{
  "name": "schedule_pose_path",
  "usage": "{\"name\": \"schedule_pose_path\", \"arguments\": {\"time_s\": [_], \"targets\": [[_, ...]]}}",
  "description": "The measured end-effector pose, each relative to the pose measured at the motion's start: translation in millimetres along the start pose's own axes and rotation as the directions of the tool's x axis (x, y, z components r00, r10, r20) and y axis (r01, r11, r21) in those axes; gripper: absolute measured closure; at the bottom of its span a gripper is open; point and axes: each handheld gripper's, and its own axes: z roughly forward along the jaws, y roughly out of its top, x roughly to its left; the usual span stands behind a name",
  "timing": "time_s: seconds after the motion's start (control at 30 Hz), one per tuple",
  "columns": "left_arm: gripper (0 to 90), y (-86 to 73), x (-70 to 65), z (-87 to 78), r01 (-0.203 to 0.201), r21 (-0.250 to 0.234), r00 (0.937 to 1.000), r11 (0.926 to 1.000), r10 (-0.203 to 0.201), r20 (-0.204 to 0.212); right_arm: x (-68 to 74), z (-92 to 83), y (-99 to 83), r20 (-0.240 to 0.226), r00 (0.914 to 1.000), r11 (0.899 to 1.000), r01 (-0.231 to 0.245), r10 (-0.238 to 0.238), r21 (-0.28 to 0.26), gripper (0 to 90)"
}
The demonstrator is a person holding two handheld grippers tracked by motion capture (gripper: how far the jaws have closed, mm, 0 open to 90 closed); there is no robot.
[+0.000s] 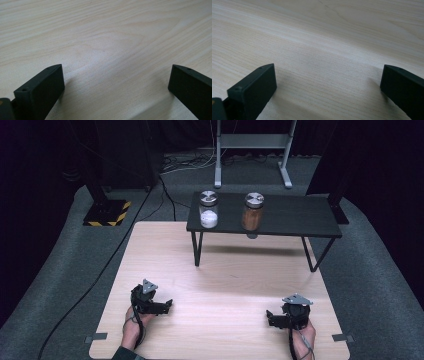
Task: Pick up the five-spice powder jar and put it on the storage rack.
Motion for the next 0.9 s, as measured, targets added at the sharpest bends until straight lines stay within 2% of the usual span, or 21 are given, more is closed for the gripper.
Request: {"name": "schedule_pose_path", "arguments": {"time_s": [0.9], "targets": [[0.3, 0.1, 0.0, 0.2, -0.004, -0.001, 1.0000, 1.0000, 0.004, 0.000, 2.6, -0.4, -1.0, 0.011, 0.9999, 1.000, 0.007, -0.007, -0.005, 0.0]]}}
